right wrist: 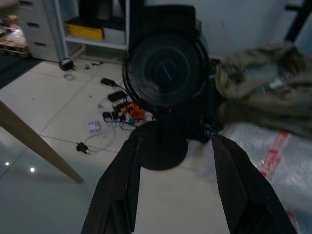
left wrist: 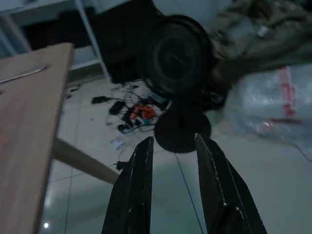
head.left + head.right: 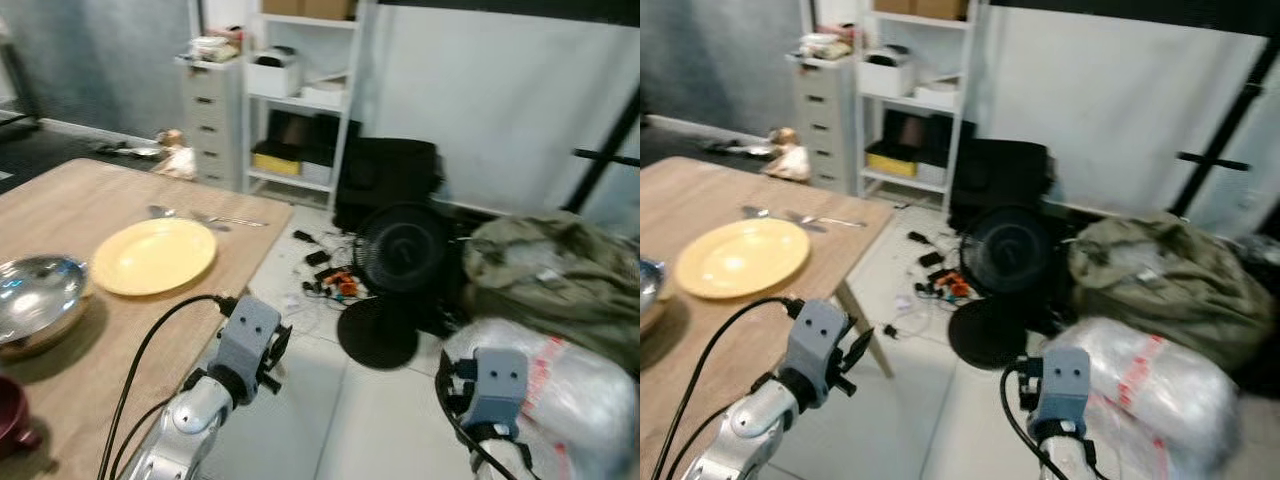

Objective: Setting the table

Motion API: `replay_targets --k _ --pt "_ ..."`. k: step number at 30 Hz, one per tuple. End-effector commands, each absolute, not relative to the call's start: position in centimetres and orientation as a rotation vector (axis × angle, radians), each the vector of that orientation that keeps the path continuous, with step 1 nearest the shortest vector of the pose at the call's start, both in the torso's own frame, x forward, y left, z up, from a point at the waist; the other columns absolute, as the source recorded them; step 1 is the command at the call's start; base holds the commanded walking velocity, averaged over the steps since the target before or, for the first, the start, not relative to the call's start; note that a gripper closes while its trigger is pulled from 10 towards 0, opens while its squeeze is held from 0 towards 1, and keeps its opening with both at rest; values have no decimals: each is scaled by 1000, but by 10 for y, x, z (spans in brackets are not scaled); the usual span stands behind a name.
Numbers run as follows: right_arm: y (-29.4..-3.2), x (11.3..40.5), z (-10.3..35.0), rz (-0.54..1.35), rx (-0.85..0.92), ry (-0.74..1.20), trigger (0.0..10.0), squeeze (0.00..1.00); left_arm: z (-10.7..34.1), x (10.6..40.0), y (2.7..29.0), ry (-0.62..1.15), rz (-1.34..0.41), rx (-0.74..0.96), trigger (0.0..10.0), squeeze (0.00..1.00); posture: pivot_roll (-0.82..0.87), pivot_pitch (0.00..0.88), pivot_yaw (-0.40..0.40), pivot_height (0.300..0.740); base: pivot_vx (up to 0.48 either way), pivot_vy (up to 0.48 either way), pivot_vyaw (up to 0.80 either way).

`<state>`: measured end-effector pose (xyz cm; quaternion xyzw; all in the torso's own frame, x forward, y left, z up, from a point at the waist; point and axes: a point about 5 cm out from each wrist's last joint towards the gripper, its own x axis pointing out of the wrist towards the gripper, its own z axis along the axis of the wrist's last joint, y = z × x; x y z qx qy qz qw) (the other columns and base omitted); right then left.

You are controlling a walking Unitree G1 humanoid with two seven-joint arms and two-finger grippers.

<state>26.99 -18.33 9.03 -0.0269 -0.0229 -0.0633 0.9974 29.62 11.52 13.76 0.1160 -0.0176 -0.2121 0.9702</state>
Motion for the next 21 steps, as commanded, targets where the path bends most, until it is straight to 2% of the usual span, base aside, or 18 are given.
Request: replay_targets --k 1,21 --pt "-189 267 86 -146 -64 -31 10000 0 133 296 114 -16 -435 236 10000 0 24 34 69 740 0 0 -800" --pt "-189 268 86 -148 -66 -35 10000 0 133 297 114 -20 -435 236 10000 0 23 34 70 740 0 0 -800"
